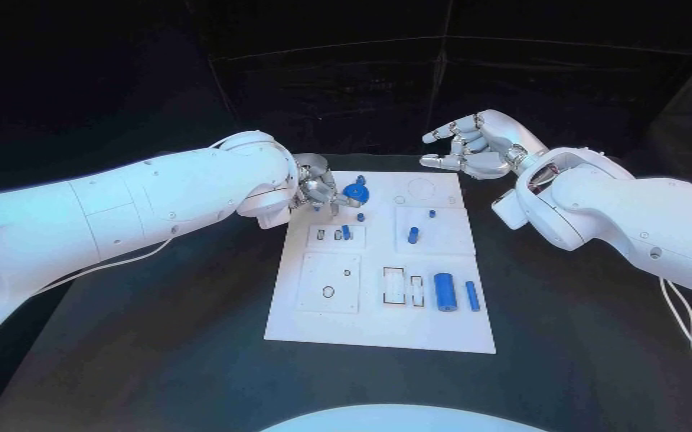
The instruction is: Assemble the parts on the task board
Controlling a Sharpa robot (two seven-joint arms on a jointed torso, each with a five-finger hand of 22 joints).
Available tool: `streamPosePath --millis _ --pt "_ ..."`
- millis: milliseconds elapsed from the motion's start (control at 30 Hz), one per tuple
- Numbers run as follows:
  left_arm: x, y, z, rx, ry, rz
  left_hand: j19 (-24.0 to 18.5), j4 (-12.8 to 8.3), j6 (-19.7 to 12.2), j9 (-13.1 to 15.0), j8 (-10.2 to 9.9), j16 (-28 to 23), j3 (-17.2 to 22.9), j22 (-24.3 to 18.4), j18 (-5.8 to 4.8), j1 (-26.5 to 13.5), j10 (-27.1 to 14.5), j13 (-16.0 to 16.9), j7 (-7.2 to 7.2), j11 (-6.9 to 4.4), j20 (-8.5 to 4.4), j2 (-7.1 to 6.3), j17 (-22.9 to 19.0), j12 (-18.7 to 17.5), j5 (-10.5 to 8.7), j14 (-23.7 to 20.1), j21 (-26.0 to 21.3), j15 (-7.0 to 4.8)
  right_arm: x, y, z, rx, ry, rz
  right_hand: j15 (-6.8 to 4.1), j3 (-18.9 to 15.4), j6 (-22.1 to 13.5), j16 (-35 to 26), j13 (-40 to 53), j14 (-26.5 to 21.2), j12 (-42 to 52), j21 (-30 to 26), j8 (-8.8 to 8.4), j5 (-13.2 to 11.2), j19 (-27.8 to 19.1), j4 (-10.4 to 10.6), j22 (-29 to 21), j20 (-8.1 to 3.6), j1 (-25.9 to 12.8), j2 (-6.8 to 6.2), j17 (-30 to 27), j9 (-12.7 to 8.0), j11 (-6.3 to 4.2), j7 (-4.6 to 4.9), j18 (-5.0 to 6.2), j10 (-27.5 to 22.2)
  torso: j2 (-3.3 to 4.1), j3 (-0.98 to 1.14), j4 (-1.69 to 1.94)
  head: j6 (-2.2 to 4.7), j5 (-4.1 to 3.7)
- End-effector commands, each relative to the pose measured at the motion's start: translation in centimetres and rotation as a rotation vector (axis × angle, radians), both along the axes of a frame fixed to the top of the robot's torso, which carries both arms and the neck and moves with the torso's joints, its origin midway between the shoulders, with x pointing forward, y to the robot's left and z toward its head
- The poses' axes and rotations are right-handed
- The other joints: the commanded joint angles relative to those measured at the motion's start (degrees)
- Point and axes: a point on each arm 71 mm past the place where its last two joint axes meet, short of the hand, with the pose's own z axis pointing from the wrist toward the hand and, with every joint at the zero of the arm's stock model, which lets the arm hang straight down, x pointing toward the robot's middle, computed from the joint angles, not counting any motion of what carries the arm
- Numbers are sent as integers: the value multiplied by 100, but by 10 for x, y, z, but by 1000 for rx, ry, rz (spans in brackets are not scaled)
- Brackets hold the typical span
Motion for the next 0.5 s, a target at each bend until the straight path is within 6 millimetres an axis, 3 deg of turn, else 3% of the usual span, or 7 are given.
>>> streamPosePath --millis 33,500 --pt "1 -3 -4 132 37 -18 189 0 -63 83 79 17 -43 155 -89 86 38 45 0 -26 -49 99 1506 44 -22 606 33 -41 1 1 0 14 20 6 21 -27 5 -24 -7 153 19 -33 27 12 -41 -7 -5 19 15 28 -5 5 -29 -7 86 -11 0 -1 -1 -13 6" --pt "3 -20 -11 211 89 -51 145 -8 -179 285 264 17 -90 35 -63 258 37 131 -14 -32 -56 217 1506 122 -14 606 -31 -53 3 2 -1 8 32 0 18 -87 1 -39 -30 155 13 -48 56 80 -47 19 -24 15 19 50 -13 6 -32 -10 90 -23 12 -9 -4 -58 26"
